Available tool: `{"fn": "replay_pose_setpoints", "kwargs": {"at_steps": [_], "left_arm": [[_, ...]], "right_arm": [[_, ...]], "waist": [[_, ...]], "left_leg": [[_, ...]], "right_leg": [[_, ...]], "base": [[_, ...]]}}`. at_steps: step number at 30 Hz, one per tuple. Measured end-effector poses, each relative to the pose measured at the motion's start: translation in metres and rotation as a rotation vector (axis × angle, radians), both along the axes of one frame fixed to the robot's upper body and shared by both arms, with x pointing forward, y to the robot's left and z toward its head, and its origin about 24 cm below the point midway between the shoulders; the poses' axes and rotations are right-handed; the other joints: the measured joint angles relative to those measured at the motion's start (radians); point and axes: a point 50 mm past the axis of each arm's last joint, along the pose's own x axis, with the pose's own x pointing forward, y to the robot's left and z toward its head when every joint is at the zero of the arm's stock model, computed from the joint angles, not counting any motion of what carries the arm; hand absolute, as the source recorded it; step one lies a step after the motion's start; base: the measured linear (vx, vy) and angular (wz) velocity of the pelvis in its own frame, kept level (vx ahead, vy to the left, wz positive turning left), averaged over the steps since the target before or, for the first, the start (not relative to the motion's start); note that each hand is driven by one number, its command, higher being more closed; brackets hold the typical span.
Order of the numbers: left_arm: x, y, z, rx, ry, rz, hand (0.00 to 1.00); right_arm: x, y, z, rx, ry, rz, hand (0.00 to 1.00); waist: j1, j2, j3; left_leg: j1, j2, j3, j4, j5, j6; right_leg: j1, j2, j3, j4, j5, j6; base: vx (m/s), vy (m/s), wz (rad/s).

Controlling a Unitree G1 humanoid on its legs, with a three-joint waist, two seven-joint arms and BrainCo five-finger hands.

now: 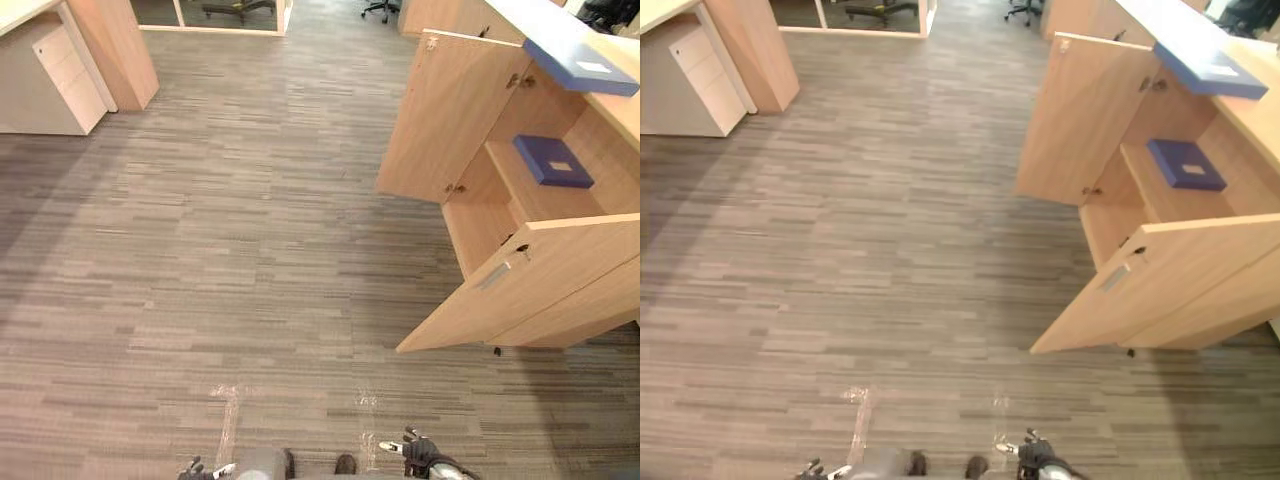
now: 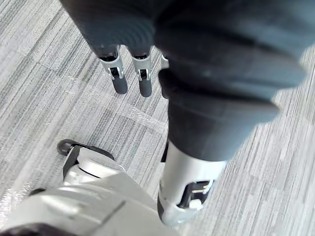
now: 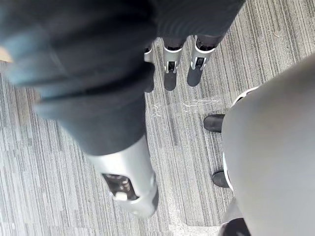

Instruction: Walk over to the cabinet, pick up the folder, carry it to the office cabinet, place the folder inside the office cabinet, then close the office cabinet door

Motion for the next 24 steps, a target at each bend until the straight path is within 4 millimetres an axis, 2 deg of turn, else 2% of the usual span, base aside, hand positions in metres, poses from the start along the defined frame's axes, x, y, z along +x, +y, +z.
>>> {"fn": "replay_pose_setpoints", "kwargs": {"at_steps": [1,2,3,4,6,7,8,9,10,11,12,13,14,16,17,18,19,20,21,22,24], "left_arm": [[-0.002,-0.001,-0.001,-0.004,0.004,0.009,0.00],[-0.004,-0.001,-0.001,-0.006,0.007,0.017,0.00],[-0.009,-0.001,-0.002,-0.008,0.019,0.027,0.00],[-0.011,-0.001,-0.002,-0.008,0.024,0.035,0.00],[-0.014,0.000,-0.002,0.009,0.036,0.058,0.00],[-0.014,0.001,-0.002,0.016,0.039,0.060,0.00],[-0.018,0.000,-0.002,0.022,0.049,0.064,0.00],[-0.020,0.000,-0.003,0.030,0.058,0.062,0.00],[-0.019,0.003,-0.001,0.050,0.054,0.046,0.00],[-0.017,0.004,-0.001,0.057,0.050,0.040,0.00],[-0.016,0.005,0.000,0.071,0.044,0.028,0.00],[-0.015,0.006,0.001,0.077,0.042,0.014,0.00],[-0.017,0.005,0.000,0.078,0.047,0.005,0.00],[-0.017,0.000,-0.001,0.075,0.057,-0.049,0.00],[-0.016,-0.003,-0.001,0.080,0.062,-0.108,0.00],[-0.012,-0.004,-0.001,0.090,0.059,-0.156,0.00],[-0.006,-0.005,0.000,0.099,0.048,-0.203,0.00],[-0.003,-0.005,0.000,0.102,0.046,-0.227,0.00],[-0.001,-0.008,0.001,0.105,0.040,-0.271,0.00],[0.003,-0.008,0.002,0.112,0.028,-0.308,0.00],[0.006,-0.009,0.002,0.116,0.027,-0.341,0.00]], "right_arm": [[0.000,-0.002,0.000,-0.003,0.001,-0.003,0.00],[0.000,-0.003,0.000,-0.005,-0.001,-0.007,0.00],[0.000,-0.004,0.000,-0.004,0.001,-0.015,0.00],[0.000,-0.005,0.000,-0.006,0.001,-0.016,0.00],[-0.001,-0.008,0.001,-0.008,0.002,-0.030,0.00],[-0.002,-0.009,0.001,-0.010,0.003,-0.031,0.00],[-0.002,-0.011,0.001,-0.015,0.003,-0.037,0.00],[-0.004,-0.012,0.000,-0.015,0.007,-0.049,0.00],[-0.007,-0.005,-0.001,0.004,0.013,-0.055,0.00],[-0.007,0.000,-0.002,0.016,0.014,-0.058,0.00],[-0.007,0.005,-0.003,0.036,0.013,-0.080,0.00],[-0.007,0.006,-0.003,0.039,0.014,-0.077,0.00],[-0.009,0.005,-0.003,0.037,0.017,-0.084,0.00],[-0.010,-0.002,-0.002,0.015,0.009,-0.089,0.00],[-0.004,-0.011,0.002,-0.012,-0.032,-0.087,0.00],[0.001,-0.019,0.005,-0.036,-0.056,-0.086,0.00],[0.005,-0.026,0.008,-0.060,-0.076,-0.085,0.00],[0.008,-0.027,0.009,-0.063,-0.084,-0.083,0.00],[0.011,-0.023,0.010,-0.059,-0.093,-0.066,0.00],[0.017,-0.011,0.010,-0.041,-0.105,-0.021,0.00],[0.031,0.004,0.013,-0.030,-0.133,0.019,0.00]], "waist": [[0.004,0.002,0.001],[0.005,0.002,0.002],[0.008,-0.001,0.003],[0.009,-0.001,0.003],[0.009,-0.001,0.004],[0.009,-0.001,0.004],[0.009,0.013,0.001],[0.004,0.013,0.002],[0.009,-0.004,-0.009],[0.008,-0.012,-0.012],[0.004,-0.027,-0.025],[0.012,-0.032,-0.032],[0.024,-0.025,-0.046],[0.027,-0.011,-0.063],[0.013,0.002,-0.072],[-0.002,0.006,-0.070],[-0.016,0.011,-0.062],[-0.019,0.013,-0.061],[-0.022,0.024,-0.053],[-0.019,0.023,-0.047],[-0.020,0.024,-0.033]], "left_leg": [[-0.029,0.020,0.015,0.044,-0.038,0.025],[-0.044,0.039,0.022,0.050,-0.057,0.035],[-0.054,0.076,0.030,0.003,-0.076,0.047],[-0.053,0.092,0.029,-0.044,-0.076,0.048],[-0.044,0.135,-0.013,-0.274,-0.054,0.038],[-0.037,0.146,-0.022,-0.338,-0.036,0.038],[-0.008,0.178,-0.031,-0.452,-0.003,0.013],[0.007,0.178,0.029,-0.463,0.094,0.000],[0.004,0.149,0.058,-0.451,0.119,0.009],[0.006,0.136,0.065,-0.443,0.118,0.011],[0.017,0.103,0.070,-0.440,0.104,0.034],[0.036,0.077,0.075,-0.441,0.087,0.061],[0.069,0.049,0.099,-0.457,0.069,0.090],[0.130,0.003,0.113,-0.500,0.057,0.125],[0.170,-0.034,0.111,-0.522,0.070,0.154],[0.210,-0.059,0.109,-0.543,0.072,0.169],[0.265,-0.076,0.099,-0.561,0.069,0.188],[0.291,-0.077,0.096,-0.570,0.069,0.188],[0.343,-0.067,0.086,-0.586,0.068,0.187],[0.382,-0.056,0.072,-0.590,0.067,0.185],[0.422,-0.042,0.050,-0.593,0.065,0.183]], "right_leg": [[-0.003,-0.009,0.005,0.017,-0.006,0.004],[-0.004,-0.015,0.012,0.021,-0.009,0.008],[-0.006,-0.030,0.027,0.025,-0.014,0.015],[-0.006,-0.038,0.038,0.026,-0.017,0.021],[-0.014,-0.090,0.070,0.031,-0.038,0.059],[-0.016,-0.103,0.077,0.034,-0.043,0.074],[-0.017,-0.124,0.085,0.033,-0.050,0.113],[0.001,-0.152,0.081,0.028,-0.051,0.138],[0.004,-0.192,0.076,0.037,-0.049,0.144],[0.003,-0.204,0.072,0.060,-0.048,0.143],[-0.007,-0.223,0.055,0.096,-0.031,0.151],[-0.015,-0.249,0.052,0.116,-0.009,0.176],[-0.041,-0.282,0.071,0.166,-0.001,0.184],[-0.117,-0.341,0.100,0.341,0.000,0.183],[-0.187,-0.397,0.089,0.509,0.011,0.144],[-0.235,-0.447,0.053,0.655,0.034,0.036],[-0.292,-0.494,0.015,0.844,0.029,-0.034],[-0.308,-0.493,-0.005,0.918,0.010,-0.013],[-0.322,-0.464,-0.044,0.993,-0.041,0.018],[-0.326,-0.423,-0.104,1.005,-0.100,0.038],[-0.329,-0.365,-0.197,0.930,-0.163,0.053]], "base": [[0.02,0.110,-0.14],[0.05,0.128,-0.23],[0.06,0.126,-0.23],[0.11,0.204,-0.31],[0.18,0.308,-0.26],[0.23,0.404,-0.30],[0.26,0.430,-0.27],[0.23,0.372,-0.35],[0.24,0.280,-0.21],[0.31,0.223,-0.18],[0.38,0.245,-0.23],[0.43,0.310,-0.50],[0.41,0.360,-0.78],[0.34,0.341,-0.59],[0.27,0.276,-0.06],[0.42,0.369,0.23],[0.36,0.266,0.33],[0.43,0.257,0.29],[0.35,0.123,0.18],[0.32,0.076,0.12],[0.28,-0.060,0.15]]}}
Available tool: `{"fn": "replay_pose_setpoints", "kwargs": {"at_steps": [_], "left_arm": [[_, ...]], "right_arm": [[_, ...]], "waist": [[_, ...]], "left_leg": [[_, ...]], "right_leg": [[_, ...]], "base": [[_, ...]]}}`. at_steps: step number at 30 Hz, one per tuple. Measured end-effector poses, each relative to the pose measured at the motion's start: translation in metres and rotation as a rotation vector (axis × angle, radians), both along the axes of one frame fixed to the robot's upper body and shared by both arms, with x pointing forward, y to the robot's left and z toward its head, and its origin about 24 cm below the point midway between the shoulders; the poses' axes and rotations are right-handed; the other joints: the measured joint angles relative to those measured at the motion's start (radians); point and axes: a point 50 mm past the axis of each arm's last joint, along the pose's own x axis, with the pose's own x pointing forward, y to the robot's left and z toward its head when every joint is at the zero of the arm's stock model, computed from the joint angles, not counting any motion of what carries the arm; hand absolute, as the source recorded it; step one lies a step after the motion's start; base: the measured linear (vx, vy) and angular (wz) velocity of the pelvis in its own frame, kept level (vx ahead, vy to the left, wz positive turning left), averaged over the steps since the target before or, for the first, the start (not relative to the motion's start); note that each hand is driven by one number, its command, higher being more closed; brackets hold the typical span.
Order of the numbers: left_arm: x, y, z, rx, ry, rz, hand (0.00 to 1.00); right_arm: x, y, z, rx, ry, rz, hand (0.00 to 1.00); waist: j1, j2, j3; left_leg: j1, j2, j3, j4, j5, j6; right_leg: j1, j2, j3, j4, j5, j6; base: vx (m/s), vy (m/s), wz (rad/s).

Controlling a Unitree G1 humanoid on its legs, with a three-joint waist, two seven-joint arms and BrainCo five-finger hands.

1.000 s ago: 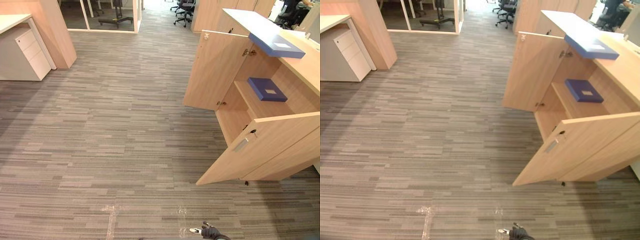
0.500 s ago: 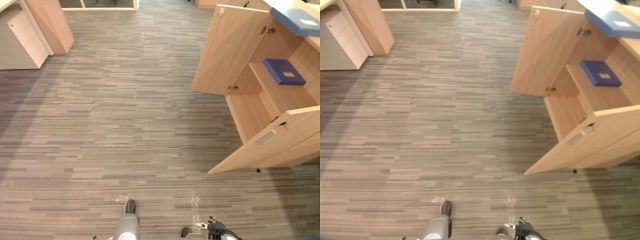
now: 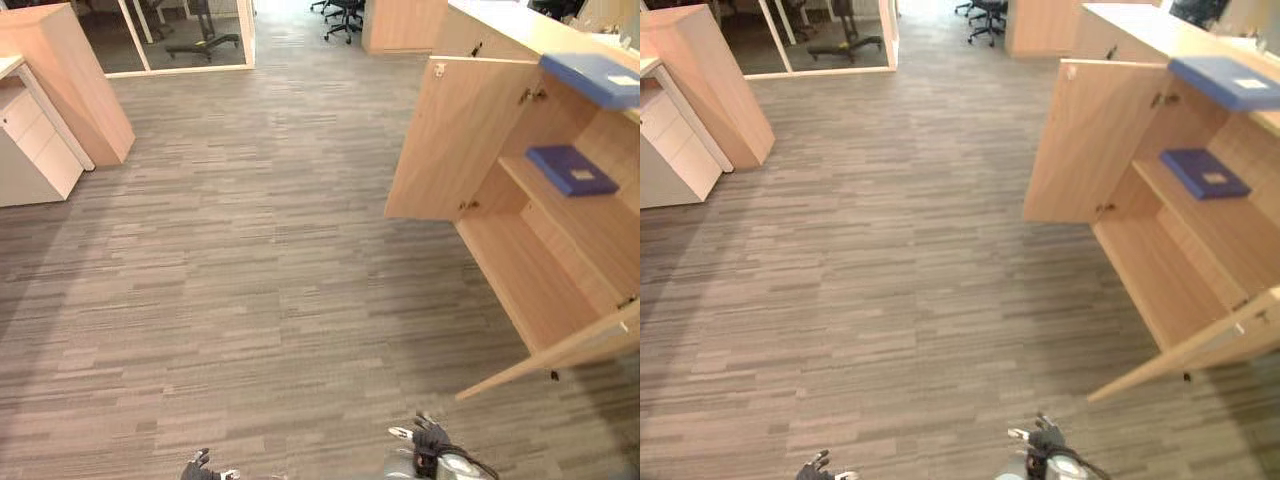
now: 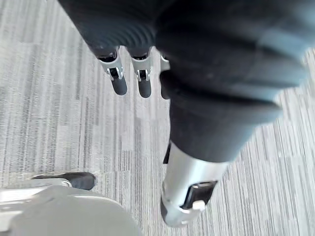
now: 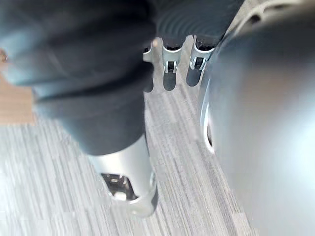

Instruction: Walk over to the cabinet, pick up the folder, carry it to the office cabinet, place the folder inside the office cabinet, then close the office cabinet door

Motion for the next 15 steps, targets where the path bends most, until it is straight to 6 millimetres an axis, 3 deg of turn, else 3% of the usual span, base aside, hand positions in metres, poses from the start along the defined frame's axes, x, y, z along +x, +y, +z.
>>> {"fn": "replay_pose_setpoints", "kwargs": {"at_steps": [1,3,4,5,6,7,8,9,11,12,13,15], "left_arm": [[0.002,-0.001,0.000,0.000,-0.002,-0.012,0.00],[0.015,-0.010,0.001,-0.012,-0.028,-0.053,0.00],[0.018,-0.010,0.001,-0.010,-0.034,-0.056,0.00],[0.016,-0.008,0.001,-0.006,-0.030,-0.059,0.00],[0.014,-0.008,0.001,-0.005,-0.022,-0.070,0.00],[0.012,-0.011,0.000,-0.014,-0.014,-0.072,0.00],[0.006,-0.016,-0.002,-0.027,-0.001,-0.064,0.00],[0.005,-0.019,-0.003,-0.040,0.009,-0.074,0.00],[0.005,-0.016,-0.004,-0.040,0.024,-0.074,0.00],[0.005,-0.014,-0.004,-0.039,0.027,-0.067,0.00],[0.005,-0.014,-0.004,-0.041,0.026,-0.057,0.00],[0.001,-0.013,-0.005,-0.055,0.020,0.013,0.00]], "right_arm": [[0.005,0.003,0.001,0.000,-0.005,0.002,0.00],[0.020,0.004,0.004,0.004,-0.003,-0.005,0.00],[0.023,0.005,0.005,0.007,-0.006,-0.009,0.00],[0.023,0.005,0.005,0.005,-0.002,-0.013,0.00],[0.019,0.003,0.003,0.003,0.008,-0.034,0.00],[0.018,-0.001,0.003,0.000,0.009,-0.053,0.00],[0.017,-0.006,0.003,-0.008,0.013,-0.073,0.00],[0.015,-0.009,0.003,-0.007,0.016,-0.105,0.00],[0.008,-0.013,0.001,-0.004,0.034,-0.152,0.00],[-0.008,-0.019,-0.004,-0.005,0.069,-0.202,0.00],[-0.017,-0.021,-0.006,-0.010,0.089,-0.218,0.00],[-0.035,-0.029,-0.010,-0.010,0.133,-0.282,0.00]], "waist": [[0.000,0.004,0.007],[0.006,0.036,0.039],[0.012,0.036,0.054],[0.022,0.027,0.057],[0.019,0.023,0.057],[0.019,0.032,0.057],[0.015,0.063,0.040],[0.009,0.075,0.032],[-0.005,0.071,0.030],[-0.011,0.070,0.030],[-0.010,0.070,0.030],[-0.008,0.068,0.026]], "left_leg": [[0.011,0.005,-0.011,0.000,-0.005,0.002],[0.035,0.051,-0.047,0.000,-0.078,0.016],[0.043,0.053,-0.047,0.000,-0.090,0.010],[0.054,0.055,-0.050,0.000,-0.110,-0.006],[0.071,0.062,-0.064,0.002,-0.140,-0.029],[0.078,0.079,-0.066,0.005,-0.156,-0.033],[0.072,0.122,-0.058,0.018,-0.185,-0.048],[0.069,0.151,-0.055,0.040,-0.200,-0.059],[0.046,0.179,-0.055,0.129,-0.204,-0.067],[0.000,0.206,-0.052,0.276,-0.201,-0.080],[-0.027,0.218,-0.048,0.360,-0.192,-0.104],[-0.145,0.255,-0.040,0.703,-0.156,-0.223]], "right_leg": [[-0.002,0.016,-0.032,-0.045,-0.009,0.000],[-0.027,0.084,-0.127,-0.256,-0.006,0.006],[-0.036,0.089,-0.134,-0.310,0.000,0.000],[-0.045,0.098,-0.137,-0.429,0.043,-0.008],[-0.037,0.110,-0.131,-0.460,0.153,-0.050],[-0.037,0.126,-0.133,-0.446,0.143,-0.074],[-0.042,0.161,-0.139,-0.436,0.101,-0.069],[-0.041,0.195,-0.148,-0.426,0.063,-0.076],[-0.010,0.221,-0.169,-0.434,0.030,-0.077],[0.052,0.259,-0.182,-0.483,0.018,-0.077],[0.081,0.275,-0.182,-0.509,0.016,-0.078],[0.177,0.335,-0.170,-0.598,0.022,-0.088]], "base": [[0.29,-0.160,0.25],[0.21,-0.200,0.35],[0.15,-0.240,0.30],[0.15,-0.263,0.26],[0.24,-0.338,0.20],[0.32,-0.332,-0.01],[0.39,-0.327,-0.17],[0.35,-0.264,-0.18],[0.32,-0.259,0.07],[0.36,-0.284,0.16],[0.36,-0.261,0.05],[0.37,-0.141,-0.28]]}}
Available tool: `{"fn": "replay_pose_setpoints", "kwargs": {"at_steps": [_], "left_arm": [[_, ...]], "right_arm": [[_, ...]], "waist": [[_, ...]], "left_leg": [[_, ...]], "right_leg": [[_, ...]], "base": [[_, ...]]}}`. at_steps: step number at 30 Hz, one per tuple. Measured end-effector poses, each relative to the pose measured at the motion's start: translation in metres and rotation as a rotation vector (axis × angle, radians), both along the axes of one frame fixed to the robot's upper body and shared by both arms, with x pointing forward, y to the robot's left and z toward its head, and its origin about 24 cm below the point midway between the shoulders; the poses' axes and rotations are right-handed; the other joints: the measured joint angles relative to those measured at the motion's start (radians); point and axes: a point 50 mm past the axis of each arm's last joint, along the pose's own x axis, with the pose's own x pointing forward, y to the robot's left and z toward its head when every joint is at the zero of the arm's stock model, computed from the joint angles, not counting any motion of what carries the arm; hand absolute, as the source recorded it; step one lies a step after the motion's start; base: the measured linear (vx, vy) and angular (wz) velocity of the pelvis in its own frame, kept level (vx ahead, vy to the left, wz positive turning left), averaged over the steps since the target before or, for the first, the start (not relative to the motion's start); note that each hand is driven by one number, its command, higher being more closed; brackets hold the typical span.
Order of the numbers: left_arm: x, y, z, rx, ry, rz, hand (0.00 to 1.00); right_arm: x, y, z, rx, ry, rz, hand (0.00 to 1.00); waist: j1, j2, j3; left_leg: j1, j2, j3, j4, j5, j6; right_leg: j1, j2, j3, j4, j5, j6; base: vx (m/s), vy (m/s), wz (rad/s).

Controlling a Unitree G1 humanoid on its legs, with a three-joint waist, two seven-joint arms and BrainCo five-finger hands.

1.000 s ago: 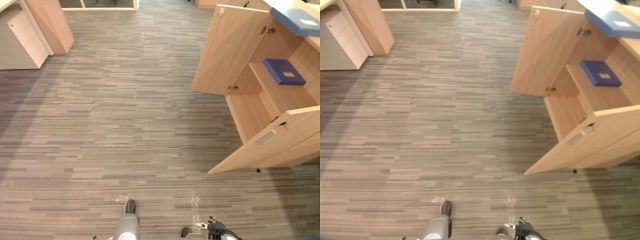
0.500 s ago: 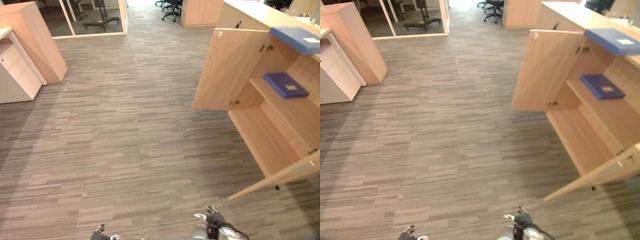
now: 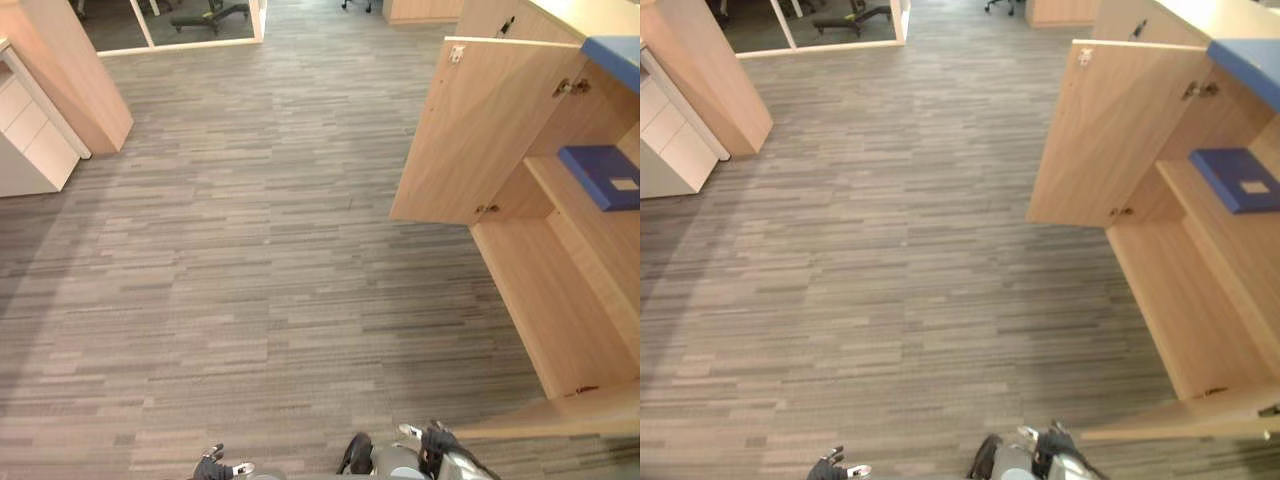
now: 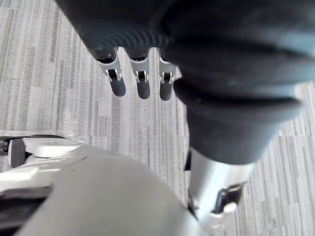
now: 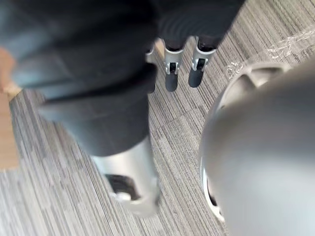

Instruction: Walk over to the cabinet, pick up the folder, carry it to the office cabinet, place the folder inside the office cabinet, then close the office cabinet door

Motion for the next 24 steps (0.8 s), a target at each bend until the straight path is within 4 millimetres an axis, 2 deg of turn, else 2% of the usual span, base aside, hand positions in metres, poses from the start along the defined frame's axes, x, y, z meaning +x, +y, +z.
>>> {"fn": "replay_pose_setpoints", "kwargs": {"at_steps": [2,3,4,5,6,7,8,9,10,11,12,13,14,15,16,17,18,20,22,23,24], "left_arm": [[-0.002,0.001,0.000,-0.007,0.000,0.040,0.00],[-0.005,0.002,0.000,-0.010,0.001,0.064,0.00],[-0.005,0.002,0.000,-0.015,-0.005,0.087,0.00],[-0.006,0.002,0.000,-0.015,-0.004,0.087,0.00],[-0.009,0.001,-0.001,-0.016,-0.001,0.090,0.00],[-0.010,0.001,-0.001,-0.016,0.000,0.092,0.00],[-0.012,0.002,-0.001,-0.014,0.002,0.103,0.00],[-0.013,0.005,0.000,-0.008,0.003,0.108,0.00],[-0.014,0.005,0.000,-0.008,0.005,0.109,0.00],[-0.015,0.006,0.000,-0.006,0.007,0.113,0.00],[-0.018,0.007,-0.001,-0.004,0.012,0.130,0.00],[-0.021,0.007,-0.001,-0.004,0.019,0.133,0.00],[-0.024,0.010,-0.001,0.006,0.026,0.139,0.00],[-0.025,0.020,0.002,0.036,0.025,0.143,0.00],[-0.024,0.026,0.003,0.047,0.020,0.157,0.00],[-0.025,0.026,0.003,0.046,0.021,0.169,0.00],[-0.028,0.026,0.002,0.040,0.026,0.198,0.00],[-0.036,0.025,0.001,0.038,0.045,0.207,0.00],[-0.040,0.022,-0.001,0.031,0.060,0.213,0.00],[-0.039,0.022,0.000,0.029,0.056,0.222,0.00],[-0.040,0.022,-0.001,0.028,0.059,0.228,0.00]], "right_arm": [[-0.005,-0.003,-0.001,-0.005,0.019,-0.001,0.00],[-0.007,-0.003,-0.002,-0.004,0.031,0.000,0.00],[-0.009,-0.003,-0.002,0.001,0.045,0.002,0.00],[-0.009,-0.002,-0.003,0.004,0.052,0.003,0.00],[-0.007,0.000,-0.003,0.006,0.053,0.017,0.00],[-0.005,0.003,-0.003,0.007,0.050,0.034,0.00],[-0.001,0.007,-0.003,0.013,0.043,0.055,0.00],[0.004,0.012,-0.002,0.021,0.030,0.065,0.00],[0.006,0.013,-0.002,0.018,0.025,0.085,0.00],[0.007,0.015,-0.001,0.015,0.019,0.104,0.00],[0.006,0.017,-0.002,0.010,0.024,0.129,0.00],[0.003,0.020,-0.003,0.013,0.030,0.136,0.00],[0.000,0.023,-0.004,0.019,0.038,0.137,0.00],[0.001,0.037,-0.005,0.046,0.035,0.156,0.00],[0.003,0.045,-0.005,0.065,0.027,0.161,0.00],[0.003,0.046,-0.005,0.067,0.026,0.161,0.00],[0.002,0.046,-0.006,0.067,0.028,0.158,0.00],[-0.001,0.045,-0.006,0.070,0.032,0.159,0.00],[-0.004,0.040,-0.006,0.066,0.026,0.139,0.00],[-0.003,0.035,-0.005,0.058,0.009,0.116,0.00],[-0.001,0.030,-0.004,0.050,-0.006,0.091,0.00]], "waist": [[0.003,0.001,-0.003],[0.013,-0.001,-0.006],[0.026,-0.005,-0.008],[0.032,-0.005,-0.008],[0.048,-0.006,-0.008],[0.052,-0.007,-0.008],[0.058,-0.014,-0.005],[0.058,-0.029,0.002],[0.058,-0.036,0.004],[0.058,-0.040,0.002],[0.059,-0.039,0.001],[0.060,-0.045,-0.003],[0.063,-0.050,-0.022],[0.064,-0.105,-0.032],[0.065,-0.122,-0.037],[0.070,-0.124,-0.038],[0.082,-0.124,-0.040],[0.087,-0.117,-0.055],[0.084,-0.103,-0.084],[0.079,-0.101,-0.086],[0.065,-0.099,-0.085]], "left_leg": [[-0.066,0.014,0.034,0.146,-0.003,0.004],[-0.108,0.015,0.069,0.196,-0.012,0.020],[-0.154,0.008,0.096,0.204,-0.033,0.046],[-0.177,0.004,0.104,0.195,-0.046,0.049],[-0.221,0.001,0.107,0.137,-0.063,0.070],[-0.238,-0.004,0.095,0.092,-0.071,0.080],[-0.261,-0.025,0.049,-0.032,-0.072,0.083],[-0.278,-0.049,-0.017,-0.166,-0.061,0.080],[-0.285,-0.059,-0.057,-0.236,-0.052,0.077],[-0.292,-0.060,-0.134,-0.376,-0.009,0.074],[-0.290,-0.055,-0.189,-0.457,0.060,0.051],[-0.285,-0.061,-0.182,-0.448,0.125,0.029],[-0.288,-0.090,-0.184,-0.437,0.207,0.037],[-0.300,-0.127,-0.165,-0.403,0.173,0.056],[-0.309,-0.145,-0.149,-0.368,0.143,0.073],[-0.302,-0.152,-0.134,-0.352,0.128,0.087],[-0.263,-0.162,-0.096,-0.342,0.109,0.120],[-0.194,-0.185,-0.038,-0.373,0.092,0.152],[-0.146,-0.218,0.010,-0.437,0.081,0.185],[-0.106,-0.245,0.049,-0.489,0.081,0.198],[-0.071,-0.263,0.067,-0.522,0.095,0.221]], "right_leg": [[0.054,0.027,0.027,-0.049,0.002,-0.003],[0.092,0.037,0.059,-0.082,0.003,-0.003],[0.123,0.040,0.101,-0.105,0.005,-0.001],[0.136,0.040,0.122,-0.115,0.006,0.002],[0.161,0.038,0.166,-0.136,0.012,0.011],[0.172,0.035,0.191,-0.143,0.015,0.015],[0.194,0.020,0.233,-0.150,0.016,0.021],[0.219,-0.006,0.270,-0.164,0.013,0.045],[0.233,-0.020,0.285,-0.172,0.012,0.062],[0.247,-0.042,0.309,-0.188,0.002,0.097],[0.274,-0.061,0.332,-0.193,-0.018,0.135],[0.288,-0.074,0.337,-0.193,-0.024,0.151],[0.291,-0.096,0.348,-0.198,-0.026,0.167],[0.288,-0.134,0.361,-0.203,-0.012,0.154],[0.277,-0.156,0.364,-0.192,0.033,0.159],[0.275,-0.166,0.370,-0.181,0.054,0.165],[0.274,-0.195,0.394,-0.146,0.088,0.164],[0.243,-0.252,0.440,-0.067,0.130,0.164],[0.137,-0.319,0.463,0.096,0.165,0.135],[0.050,-0.383,0.452,0.246,0.177,0.092],[0.000,-0.429,0.423,0.376,0.172,0.024]], "base": [[0.41,-0.067,-0.47],[0.42,0.005,-0.83],[0.33,0.042,-0.90],[0.29,0.099,-1.13],[0.22,0.112,-1.01],[0.27,0.180,-1.27],[0.28,0.232,-1.16],[0.29,0.252,-1.05],[0.35,0.380,-0.83],[0.38,0.474,-0.65],[0.32,0.416,-0.55],[0.32,0.405,-0.41],[0.34,0.399,-0.35],[0.50,0.532,-0.36],[0.40,0.400,-0.33],[0.38,0.363,-0.47],[0.42,0.440,-0.70],[0.37,0.437,-0.83],[0.17,0.308,-0.75],[0.11,0.232,-0.57],[0.15,0.243,-0.43]]}}
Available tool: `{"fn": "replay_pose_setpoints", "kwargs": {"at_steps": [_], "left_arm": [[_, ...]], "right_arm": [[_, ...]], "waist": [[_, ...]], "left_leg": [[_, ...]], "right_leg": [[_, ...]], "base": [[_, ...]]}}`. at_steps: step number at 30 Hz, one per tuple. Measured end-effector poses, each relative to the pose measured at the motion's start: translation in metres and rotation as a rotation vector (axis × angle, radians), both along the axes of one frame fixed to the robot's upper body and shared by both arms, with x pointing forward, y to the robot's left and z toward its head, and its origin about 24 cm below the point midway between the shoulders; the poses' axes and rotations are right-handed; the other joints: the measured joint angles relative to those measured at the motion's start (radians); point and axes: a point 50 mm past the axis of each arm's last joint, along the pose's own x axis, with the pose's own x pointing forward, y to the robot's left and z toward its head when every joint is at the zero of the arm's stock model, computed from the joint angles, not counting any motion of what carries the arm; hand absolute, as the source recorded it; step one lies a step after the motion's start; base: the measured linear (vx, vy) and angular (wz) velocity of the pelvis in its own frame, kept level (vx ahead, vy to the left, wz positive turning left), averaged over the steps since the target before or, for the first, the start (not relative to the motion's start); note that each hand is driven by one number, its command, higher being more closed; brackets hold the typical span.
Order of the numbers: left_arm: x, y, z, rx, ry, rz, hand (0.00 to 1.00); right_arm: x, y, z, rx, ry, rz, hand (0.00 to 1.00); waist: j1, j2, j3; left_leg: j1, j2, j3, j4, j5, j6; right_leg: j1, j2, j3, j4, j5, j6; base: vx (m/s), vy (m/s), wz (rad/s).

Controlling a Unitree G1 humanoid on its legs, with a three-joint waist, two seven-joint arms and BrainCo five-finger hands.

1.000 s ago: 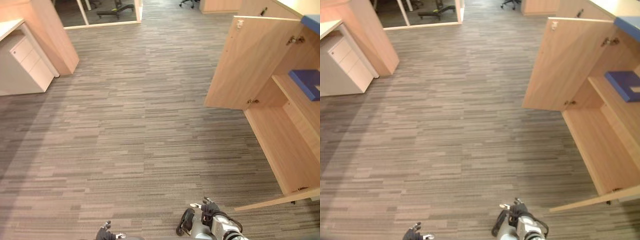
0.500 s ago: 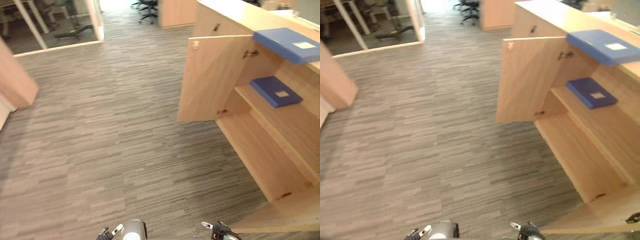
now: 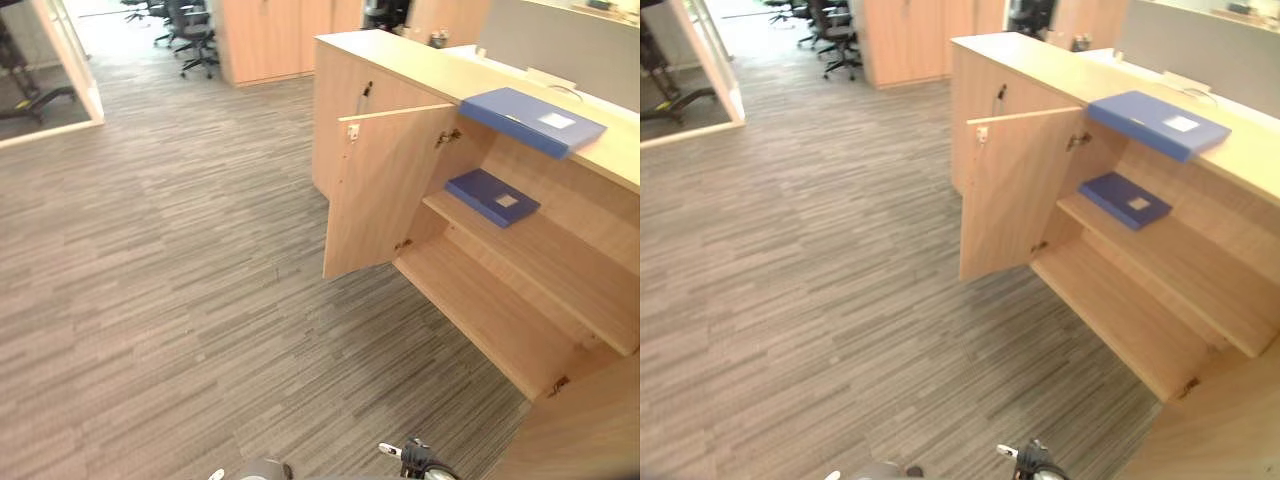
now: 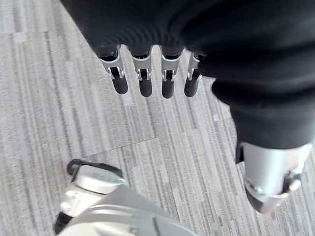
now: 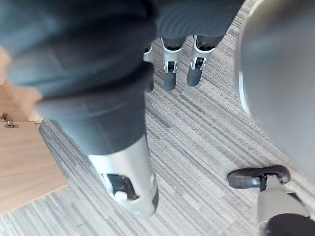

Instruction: Walk over to the cabinet, pick up the folder, carry it to the office cabinet, place the folder inside the office cabinet, then close the office cabinet door

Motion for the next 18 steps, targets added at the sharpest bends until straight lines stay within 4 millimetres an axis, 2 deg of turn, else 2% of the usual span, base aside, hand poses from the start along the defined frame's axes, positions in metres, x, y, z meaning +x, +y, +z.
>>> {"fn": "replay_pose_setpoints", "kwargs": {"at_steps": [1,3,4,5,6,7,9,10,11,12,14,18], "left_arm": [[-0.002,-0.002,-0.001,-0.004,0.009,-0.002,0.00],[-0.010,-0.006,-0.002,-0.011,0.034,-0.016,0.00],[-0.011,-0.007,-0.002,-0.012,0.036,-0.017,0.00],[-0.010,-0.007,-0.003,-0.012,0.034,-0.020,0.00],[-0.008,-0.007,-0.003,-0.014,0.031,-0.021,0.00],[-0.005,-0.009,-0.003,-0.018,0.026,-0.026,0.00],[0.001,-0.011,-0.003,-0.020,0.012,-0.037,0.00],[0.005,-0.008,-0.002,-0.014,0.004,-0.042,0.00],[0.006,-0.007,-0.002,-0.009,0.003,-0.046,0.00],[0.009,-0.005,-0.001,-0.004,0.000,-0.054,0.00],[0.014,-0.015,-0.003,-0.027,-0.011,-0.071,0.00],[0.019,-0.016,-0.002,-0.030,-0.019,-0.076,0.00]], "right_arm": [[0.002,-0.005,0.002,-0.013,-0.019,-0.014,0.00],[-0.003,-0.009,0.002,-0.026,-0.018,-0.016,0.00],[-0.003,-0.009,0.002,-0.027,-0.018,-0.015,0.00],[-0.002,-0.009,0.002,-0.027,-0.018,-0.010,0.00],[0.000,-0.009,0.002,-0.028,-0.021,-0.005,0.00],[0.004,-0.011,0.003,-0.033,-0.026,0.004,0.00],[0.010,-0.011,0.005,-0.042,-0.038,0.040,0.00],[0.014,-0.009,0.006,-0.041,-0.047,0.051,0.00],[0.014,-0.008,0.006,-0.038,-0.047,0.052,0.00],[0.013,-0.007,0.005,-0.037,-0.041,0.055,0.00],[0.009,-0.017,0.005,-0.067,-0.020,0.081,0.00],[0.006,-0.014,0.004,-0.055,-0.010,0.073,0.00]], "waist": [[-0.013,0.006,0.004],[-0.020,0.027,-0.007],[-0.022,0.031,-0.010],[-0.021,0.034,-0.009],[-0.021,0.038,-0.003],[-0.022,0.049,0.007],[-0.020,0.054,0.025],[-0.019,0.041,0.042],[-0.019,0.032,0.048],[-0.018,0.019,0.059],[-0.024,0.053,0.052],[-0.042,0.056,0.051]], "left_leg": [[0.048,-0.013,0.013,-0.038,0.009,0.014],[0.157,-0.007,0.042,-0.126,0.021,0.029],[0.170,-0.001,0.046,-0.137,0.021,0.029],[0.184,0.014,0.059,-0.150,0.022,0.029],[0.185,0.034,0.063,-0.151,0.022,0.028],[0.189,0.067,0.065,-0.151,0.019,0.025],[0.214,0.108,0.092,-0.171,0.012,-0.002],[0.239,0.116,0.113,-0.186,0.009,-0.022],[0.240,0.114,0.123,-0.186,0.001,-0.034],[0.257,0.108,0.119,-0.182,-0.025,-0.048],[0.268,0.133,0.078,-0.200,-0.041,-0.068],[0.263,0.205,0.017,-0.159,-0.076,-0.102]], "right_leg": [[-0.015,-0.027,-0.056,0.095,-0.008,-0.020],[-0.002,-0.033,-0.241,0.164,-0.042,-0.017],[0.009,-0.032,-0.262,0.158,-0.060,0.008],[0.012,-0.012,-0.291,0.128,-0.117,0.054],[0.009,0.014,-0.320,0.093,-0.172,0.086],[0.000,0.060,-0.369,0.039,-0.215,0.103],[-0.034,0.118,-0.426,-0.027,-0.224,0.104],[-0.060,0.136,-0.449,-0.078,-0.219,0.103],[-0.070,0.143,-0.449,-0.120,-0.208,0.089],[-0.074,0.152,-0.441,-0.169,-0.165,0.042],[-0.077,0.203,-0.448,-0.181,-0.204,0.048],[-0.034,0.289,-0.486,-0.201,-0.269,0.034]], "base": [[0.15,0.179,-0.37],[0.16,0.144,-0.44],[0.15,0.057,-0.45],[0.14,-0.009,-0.43],[0.12,-0.088,-0.59],[0.08,-0.121,-0.50],[0.08,-0.201,-0.63],[0.08,-0.234,-0.64],[0.06,-0.307,-0.45],[0.06,-0.258,-0.28],[0.12,-0.226,-0.28],[0.22,-0.256,0.08]]}}
